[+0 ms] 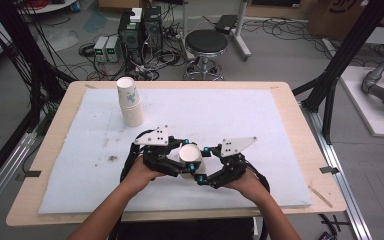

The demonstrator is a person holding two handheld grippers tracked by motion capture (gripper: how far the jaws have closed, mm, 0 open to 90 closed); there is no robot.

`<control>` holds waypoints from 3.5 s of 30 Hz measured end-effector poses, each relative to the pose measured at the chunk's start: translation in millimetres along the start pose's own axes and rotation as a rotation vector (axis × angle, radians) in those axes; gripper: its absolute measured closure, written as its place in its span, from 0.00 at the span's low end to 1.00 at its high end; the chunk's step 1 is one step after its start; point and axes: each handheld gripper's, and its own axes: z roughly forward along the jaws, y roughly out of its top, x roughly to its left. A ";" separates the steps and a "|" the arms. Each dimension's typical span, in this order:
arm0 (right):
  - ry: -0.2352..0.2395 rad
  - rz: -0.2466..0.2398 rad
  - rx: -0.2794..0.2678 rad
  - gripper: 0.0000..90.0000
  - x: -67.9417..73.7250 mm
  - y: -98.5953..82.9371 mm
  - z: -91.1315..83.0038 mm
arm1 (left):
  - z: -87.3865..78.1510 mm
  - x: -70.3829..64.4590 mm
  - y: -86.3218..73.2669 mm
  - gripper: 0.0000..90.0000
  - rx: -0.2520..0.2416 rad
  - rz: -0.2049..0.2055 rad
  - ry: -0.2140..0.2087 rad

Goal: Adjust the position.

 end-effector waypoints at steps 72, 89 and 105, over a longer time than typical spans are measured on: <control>0.014 -0.210 0.517 0.37 5.8 40.8 8.3 | 1.1 -2.9 16.2 0.24 0.391 0.079 -0.044; 0.021 -0.202 0.594 0.36 5.4 36.5 14.3 | 7.8 -2.6 11.2 0.41 0.449 0.087 -0.064; -0.020 -0.028 0.272 0.23 -1.1 32.3 -22.3 | -11.4 1.6 0.1 0.42 0.310 0.062 -0.002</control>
